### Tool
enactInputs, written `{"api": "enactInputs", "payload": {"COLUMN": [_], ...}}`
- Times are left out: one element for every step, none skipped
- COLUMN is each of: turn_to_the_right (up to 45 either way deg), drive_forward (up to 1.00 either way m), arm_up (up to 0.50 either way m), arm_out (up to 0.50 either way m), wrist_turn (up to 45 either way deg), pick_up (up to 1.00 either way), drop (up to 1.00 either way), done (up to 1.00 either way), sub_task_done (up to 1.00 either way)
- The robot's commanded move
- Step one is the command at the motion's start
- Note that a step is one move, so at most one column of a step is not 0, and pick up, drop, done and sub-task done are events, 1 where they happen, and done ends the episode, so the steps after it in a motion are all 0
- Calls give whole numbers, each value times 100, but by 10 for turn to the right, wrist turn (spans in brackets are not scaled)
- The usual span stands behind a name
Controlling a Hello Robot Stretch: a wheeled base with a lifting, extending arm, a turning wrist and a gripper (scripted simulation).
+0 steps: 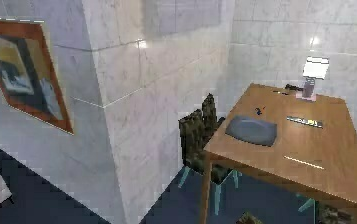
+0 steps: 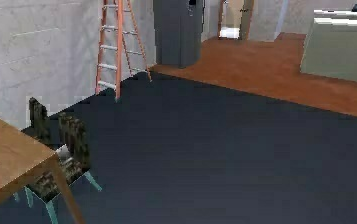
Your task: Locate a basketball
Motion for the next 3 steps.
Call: {"api": "enactInputs", "payload": {"turn_to_the_right": [450,450,120], "drive_forward": [0,0,0], "arm_up": [0,0,0], "arm_out": [0,0,0], "wrist_turn": [0,0,0], "pick_up": [0,0,0], "drop": [0,0,0], "done": [0,0,0], "sub_task_done": [0,0,0]}}
